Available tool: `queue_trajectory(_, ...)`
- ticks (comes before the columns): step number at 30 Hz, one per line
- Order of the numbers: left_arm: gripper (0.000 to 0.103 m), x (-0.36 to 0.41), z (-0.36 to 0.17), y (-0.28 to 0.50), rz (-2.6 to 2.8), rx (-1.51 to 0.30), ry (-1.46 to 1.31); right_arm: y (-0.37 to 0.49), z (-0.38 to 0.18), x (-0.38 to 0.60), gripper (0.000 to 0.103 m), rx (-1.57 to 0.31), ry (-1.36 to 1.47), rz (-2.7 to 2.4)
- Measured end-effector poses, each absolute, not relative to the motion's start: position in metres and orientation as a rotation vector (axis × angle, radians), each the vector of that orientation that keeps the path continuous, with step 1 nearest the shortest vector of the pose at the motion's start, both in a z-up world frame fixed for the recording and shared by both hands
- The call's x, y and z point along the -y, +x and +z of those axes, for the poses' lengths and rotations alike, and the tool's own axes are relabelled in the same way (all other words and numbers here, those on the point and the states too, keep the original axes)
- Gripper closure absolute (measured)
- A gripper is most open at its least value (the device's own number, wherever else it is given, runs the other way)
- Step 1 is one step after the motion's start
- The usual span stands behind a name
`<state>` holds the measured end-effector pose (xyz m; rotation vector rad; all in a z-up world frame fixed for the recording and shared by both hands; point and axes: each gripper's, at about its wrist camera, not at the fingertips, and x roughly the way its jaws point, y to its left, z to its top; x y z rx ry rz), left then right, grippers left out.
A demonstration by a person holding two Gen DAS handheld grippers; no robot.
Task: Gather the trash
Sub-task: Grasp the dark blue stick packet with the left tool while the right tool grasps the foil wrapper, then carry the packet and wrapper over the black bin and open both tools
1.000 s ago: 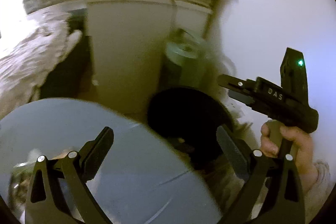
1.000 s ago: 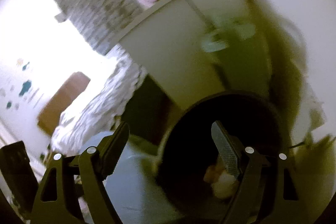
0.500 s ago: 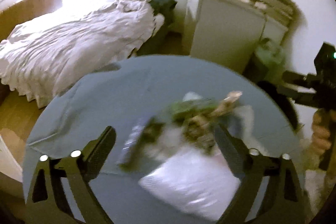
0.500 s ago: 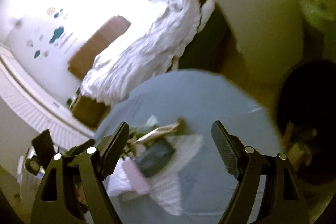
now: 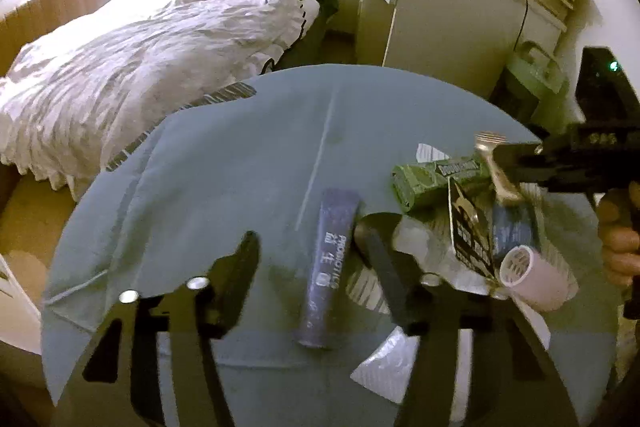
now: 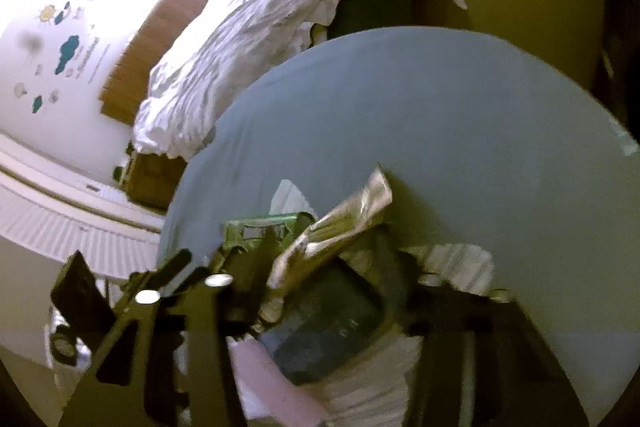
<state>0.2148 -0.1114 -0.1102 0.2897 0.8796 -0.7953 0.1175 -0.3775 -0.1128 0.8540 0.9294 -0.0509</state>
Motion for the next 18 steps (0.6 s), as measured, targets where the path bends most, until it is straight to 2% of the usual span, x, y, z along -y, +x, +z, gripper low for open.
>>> queue_trajectory(1,0.067,0.108,-0.114,0.217,-0.785,-0.884,0.282,0.121,-0.113,0.377,0.075,-0.932,0.855,-0.048)
queue_trajectory(2,0.072,0.107,-0.114,0.216,-0.781,-0.878,0.278,0.122,-0.113,0.376,0.085,-0.929,0.848,-0.046)
queue_trajectory(5,0.084,0.099,-0.113,0.219,-0.77,-0.886,0.236,0.12,-0.109,0.373,0.091,-0.897,0.824,-0.042)
queue_trajectory(12,0.084,0.086,-0.108,0.218,-0.766,-0.887,0.166,0.101,-0.082,0.369,0.094,-0.797,0.728,-0.034)
queue_trajectory(18,0.084,0.092,-0.065,0.192,-0.809,-0.787,0.117,0.067,-0.04,0.372,0.094,-0.659,0.588,-0.086)
